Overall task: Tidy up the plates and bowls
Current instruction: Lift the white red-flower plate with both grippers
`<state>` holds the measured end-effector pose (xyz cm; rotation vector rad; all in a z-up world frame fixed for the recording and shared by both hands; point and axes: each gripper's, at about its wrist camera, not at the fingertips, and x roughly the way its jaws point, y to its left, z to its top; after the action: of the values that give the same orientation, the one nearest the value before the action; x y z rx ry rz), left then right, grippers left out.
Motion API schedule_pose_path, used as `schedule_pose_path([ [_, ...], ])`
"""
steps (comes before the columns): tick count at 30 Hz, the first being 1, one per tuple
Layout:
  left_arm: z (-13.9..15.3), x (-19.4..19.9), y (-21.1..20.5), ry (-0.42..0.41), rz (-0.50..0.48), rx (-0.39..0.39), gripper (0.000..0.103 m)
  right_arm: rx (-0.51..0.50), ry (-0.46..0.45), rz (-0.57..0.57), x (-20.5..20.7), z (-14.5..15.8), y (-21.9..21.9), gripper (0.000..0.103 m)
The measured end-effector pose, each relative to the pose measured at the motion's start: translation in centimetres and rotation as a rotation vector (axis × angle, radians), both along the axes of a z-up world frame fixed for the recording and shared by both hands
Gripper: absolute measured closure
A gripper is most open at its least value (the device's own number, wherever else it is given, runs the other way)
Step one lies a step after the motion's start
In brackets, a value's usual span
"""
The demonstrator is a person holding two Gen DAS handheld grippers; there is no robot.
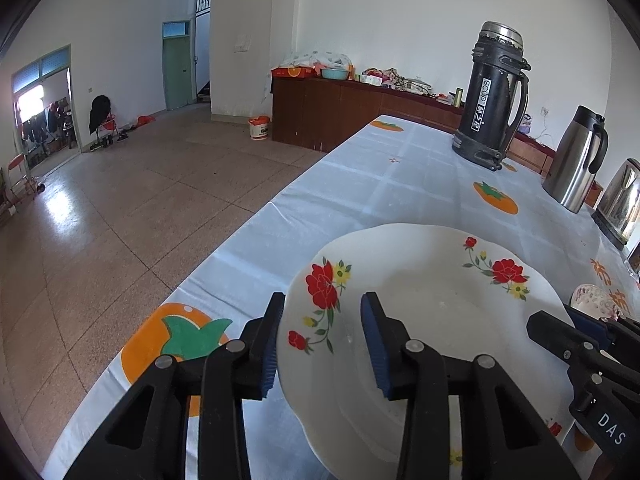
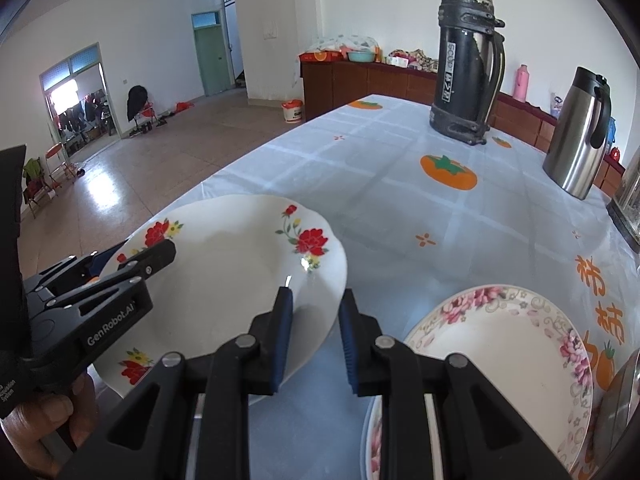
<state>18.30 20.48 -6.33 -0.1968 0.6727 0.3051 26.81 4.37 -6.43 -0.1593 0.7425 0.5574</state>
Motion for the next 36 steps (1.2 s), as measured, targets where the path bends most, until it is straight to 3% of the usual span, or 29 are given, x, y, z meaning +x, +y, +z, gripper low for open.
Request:
schedule_pose_path([
  [26, 0.5, -0.7, -0.5, -0.052, -0.014, 0.014, 0.062, 0.022, -0.049, -0.011, -1.5, 0.5, -0.7, 0.080],
  [36, 1.2, -1.5, -1.2, -0.114, -0.061, 0.007, 0.062, 0.041, -0.064, -0.034, -2.0, 1.2, -1.8, 0.080],
])
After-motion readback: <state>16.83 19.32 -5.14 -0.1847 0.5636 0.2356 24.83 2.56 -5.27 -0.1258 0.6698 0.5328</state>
